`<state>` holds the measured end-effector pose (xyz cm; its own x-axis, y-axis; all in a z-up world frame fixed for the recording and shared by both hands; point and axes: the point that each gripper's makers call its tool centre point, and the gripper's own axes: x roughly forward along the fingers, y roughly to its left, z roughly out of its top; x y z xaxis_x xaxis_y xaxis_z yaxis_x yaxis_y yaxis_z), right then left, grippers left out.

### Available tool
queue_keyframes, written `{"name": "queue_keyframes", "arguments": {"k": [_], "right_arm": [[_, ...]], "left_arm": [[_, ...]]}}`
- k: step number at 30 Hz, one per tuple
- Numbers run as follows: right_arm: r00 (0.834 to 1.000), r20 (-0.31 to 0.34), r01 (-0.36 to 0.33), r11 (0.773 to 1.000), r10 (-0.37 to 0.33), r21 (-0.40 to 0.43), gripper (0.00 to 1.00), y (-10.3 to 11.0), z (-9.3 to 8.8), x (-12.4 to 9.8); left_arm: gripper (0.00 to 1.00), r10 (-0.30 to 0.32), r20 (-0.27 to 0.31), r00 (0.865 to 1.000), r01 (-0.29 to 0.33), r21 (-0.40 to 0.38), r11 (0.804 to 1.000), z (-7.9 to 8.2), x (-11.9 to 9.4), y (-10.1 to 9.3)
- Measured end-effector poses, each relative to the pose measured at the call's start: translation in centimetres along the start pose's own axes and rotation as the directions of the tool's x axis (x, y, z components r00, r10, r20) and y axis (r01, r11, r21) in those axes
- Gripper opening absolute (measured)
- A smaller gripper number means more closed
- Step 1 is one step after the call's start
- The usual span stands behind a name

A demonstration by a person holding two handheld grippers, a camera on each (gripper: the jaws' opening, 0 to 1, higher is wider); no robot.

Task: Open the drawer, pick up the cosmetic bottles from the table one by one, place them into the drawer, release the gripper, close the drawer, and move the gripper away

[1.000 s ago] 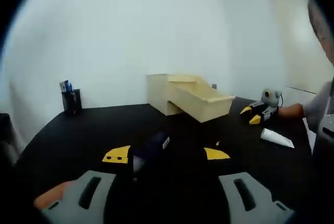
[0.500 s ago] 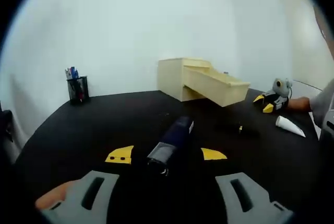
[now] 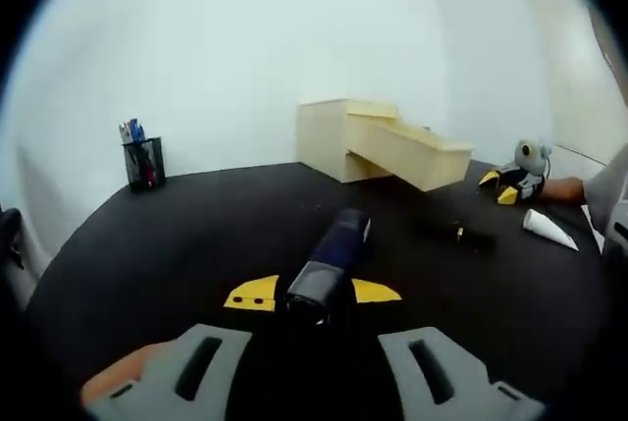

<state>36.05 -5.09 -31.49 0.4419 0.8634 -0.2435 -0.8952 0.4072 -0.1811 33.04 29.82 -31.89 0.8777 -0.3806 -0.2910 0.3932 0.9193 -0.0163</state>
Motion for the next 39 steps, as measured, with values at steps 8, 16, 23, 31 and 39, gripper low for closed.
{"name": "queue_keyframes", "arguments": {"k": [8, 16, 23, 31, 39], "right_arm": [[1.0, 0.0, 0.0, 1.0, 0.0, -0.002, 0.3, 0.0, 0.0, 0.0], [1.0, 0.0, -0.001, 1.0, 0.001, -0.009, 0.3, 0.0, 0.0, 0.0], [1.0, 0.001, -0.001, 1.0, 0.001, -0.014, 0.3, 0.3, 0.1, 0.0], [1.0, 0.007, -0.004, 1.0, 0.004, -0.018, 0.3, 0.2, 0.3, -0.2], [0.99, 0.11, -0.088, 0.996, 0.087, 0.002, 0.3, 1.4, 2.5, -0.9]], "left_arm": [[0.15, 0.013, -0.034, 0.999, -0.012, 0.033, 0.999, -0.3, -0.9, -1.7], [0.14, 0.059, -0.038, 0.998, -0.059, -0.007, 0.998, -0.2, -2.0, -2.9], [0.14, 0.01, -0.039, 0.999, -0.01, -0.018, 1.0, 0.0, -3.5, -5.3], [0.14, -0.105, -0.071, 0.992, 0.106, -0.003, 0.994, 0.1, -5.3, -8.3], [0.14, -0.261, -0.116, 0.958, 0.265, 0.016, 0.964, -1.0, -7.3, -11.1]]}}
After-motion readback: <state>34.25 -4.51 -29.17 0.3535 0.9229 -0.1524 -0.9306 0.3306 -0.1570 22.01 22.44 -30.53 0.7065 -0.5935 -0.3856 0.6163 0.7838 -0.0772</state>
